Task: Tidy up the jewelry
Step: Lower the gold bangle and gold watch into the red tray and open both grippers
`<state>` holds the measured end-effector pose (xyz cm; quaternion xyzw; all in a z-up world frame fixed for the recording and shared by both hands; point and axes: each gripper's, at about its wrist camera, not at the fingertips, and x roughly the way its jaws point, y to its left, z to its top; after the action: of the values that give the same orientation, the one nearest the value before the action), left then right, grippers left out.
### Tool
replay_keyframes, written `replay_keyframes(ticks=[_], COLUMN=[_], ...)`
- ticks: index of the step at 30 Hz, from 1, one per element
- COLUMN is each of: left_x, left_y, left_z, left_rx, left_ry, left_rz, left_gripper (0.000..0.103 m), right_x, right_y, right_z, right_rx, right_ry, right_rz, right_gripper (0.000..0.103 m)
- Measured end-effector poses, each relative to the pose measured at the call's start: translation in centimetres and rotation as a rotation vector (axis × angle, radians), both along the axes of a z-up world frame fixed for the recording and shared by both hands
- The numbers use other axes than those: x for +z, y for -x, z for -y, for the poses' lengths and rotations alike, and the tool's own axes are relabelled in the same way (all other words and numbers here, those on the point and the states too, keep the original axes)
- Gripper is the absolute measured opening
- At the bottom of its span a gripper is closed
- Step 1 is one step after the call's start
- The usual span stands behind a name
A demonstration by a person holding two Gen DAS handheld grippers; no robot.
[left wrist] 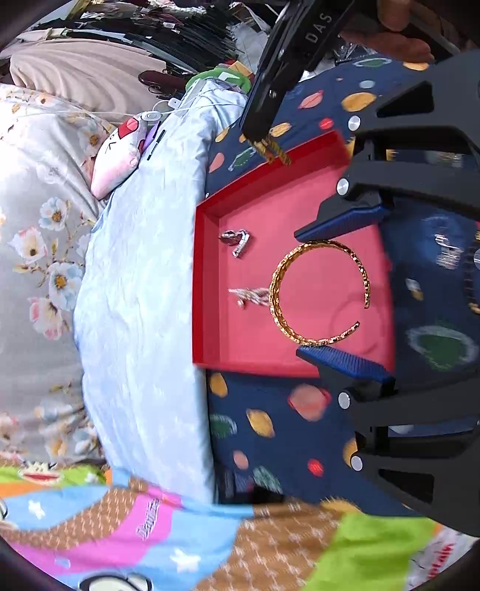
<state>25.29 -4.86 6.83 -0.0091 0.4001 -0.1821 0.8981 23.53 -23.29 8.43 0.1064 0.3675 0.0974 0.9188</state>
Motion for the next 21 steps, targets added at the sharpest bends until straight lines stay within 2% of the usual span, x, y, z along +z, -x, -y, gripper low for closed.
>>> replay_keyframes(ticks=[8,15,18,21], left_x=[-4.0,-7.1,-7.2,-6.6], left_y=[-5.3,-7.4,-7.6,-7.3], left_z=[2.7,3.1,2.8,2.0], left_rx=[-0.004,0.018,0.037,0.063], left_ry=[-0.03,-0.063,-0.077,-0.059], left_rz=[-0.057,-0.124,-0.12,-0.109], left_gripper=[0.055,0.056,0.057,0.064], right_x=[-4.2,-8.4,-8.3,-7.3], right_y=[-5.8,-7.7,-7.1,-6.3], right_z=[0.4,0.5,1.1,1.9], right_rx=[-0.007,-0.011,-0.053,-0.079], right_ry=[0.005,0.034,0.069,0.085], right_rz=[-0.072,-0.157,-0.129,-0.098], right_gripper=[0.011,0.012,0.014,0.015])
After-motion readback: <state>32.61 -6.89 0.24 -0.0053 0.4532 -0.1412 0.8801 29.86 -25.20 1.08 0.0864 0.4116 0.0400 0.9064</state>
